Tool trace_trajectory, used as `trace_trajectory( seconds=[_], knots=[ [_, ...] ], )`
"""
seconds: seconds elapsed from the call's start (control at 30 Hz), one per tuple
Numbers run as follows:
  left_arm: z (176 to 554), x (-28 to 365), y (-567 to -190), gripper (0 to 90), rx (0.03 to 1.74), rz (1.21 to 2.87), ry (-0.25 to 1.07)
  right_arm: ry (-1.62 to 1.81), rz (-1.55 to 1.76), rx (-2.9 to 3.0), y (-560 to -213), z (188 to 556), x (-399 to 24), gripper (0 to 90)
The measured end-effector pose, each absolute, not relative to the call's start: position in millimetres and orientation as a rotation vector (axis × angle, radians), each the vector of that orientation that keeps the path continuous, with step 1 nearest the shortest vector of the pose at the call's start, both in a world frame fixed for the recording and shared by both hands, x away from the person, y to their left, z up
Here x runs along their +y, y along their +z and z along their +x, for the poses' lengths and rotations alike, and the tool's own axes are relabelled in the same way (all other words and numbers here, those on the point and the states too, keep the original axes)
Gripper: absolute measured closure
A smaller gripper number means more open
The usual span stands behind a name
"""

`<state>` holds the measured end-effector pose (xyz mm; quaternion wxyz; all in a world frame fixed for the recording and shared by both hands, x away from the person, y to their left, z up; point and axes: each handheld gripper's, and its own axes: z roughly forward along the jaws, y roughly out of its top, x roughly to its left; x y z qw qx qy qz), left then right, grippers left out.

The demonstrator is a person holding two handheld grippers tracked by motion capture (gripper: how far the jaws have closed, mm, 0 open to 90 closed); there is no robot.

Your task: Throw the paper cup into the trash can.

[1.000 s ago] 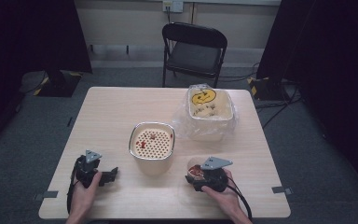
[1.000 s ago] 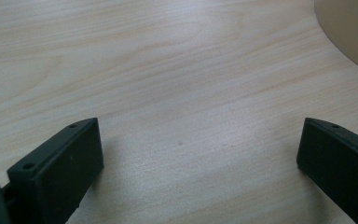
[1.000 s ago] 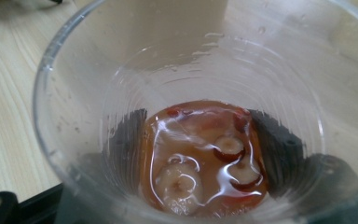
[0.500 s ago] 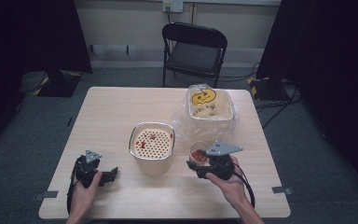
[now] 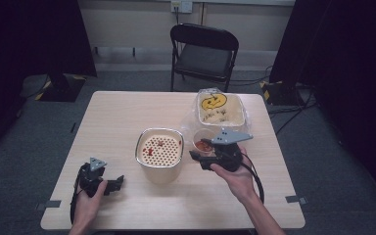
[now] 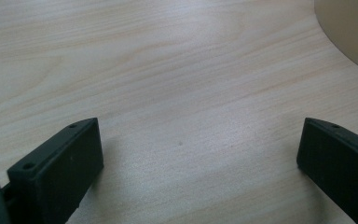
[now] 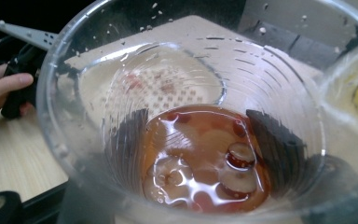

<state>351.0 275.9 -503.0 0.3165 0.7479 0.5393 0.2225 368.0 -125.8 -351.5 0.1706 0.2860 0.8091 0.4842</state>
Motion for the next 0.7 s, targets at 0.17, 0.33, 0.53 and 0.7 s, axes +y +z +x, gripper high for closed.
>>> trace_trajectory(
  seconds=[0.17,0.33,0.53,0.7],
  knots=[
    [351.0,275.9,-503.0,0.0,1.42,1.969,0.586,1.33,0.767,2.29,-333.1,380.3,-111.7,41.7],
    [351.0,275.9,-503.0,0.0,1.419,1.97,0.586,1.208,0.71,2.271,-322.5,394.1,-93.4,42.2],
    [351.0,275.8,-503.0,0.0,1.42,1.969,0.586,1.033,0.581,2.275,-317.6,405.9,-70.4,42.8],
    [351.0,275.8,-503.0,0.0,1.42,1.969,0.586,0.808,0.441,2.279,-321.3,417.8,-42.1,43.7]
  ],
)
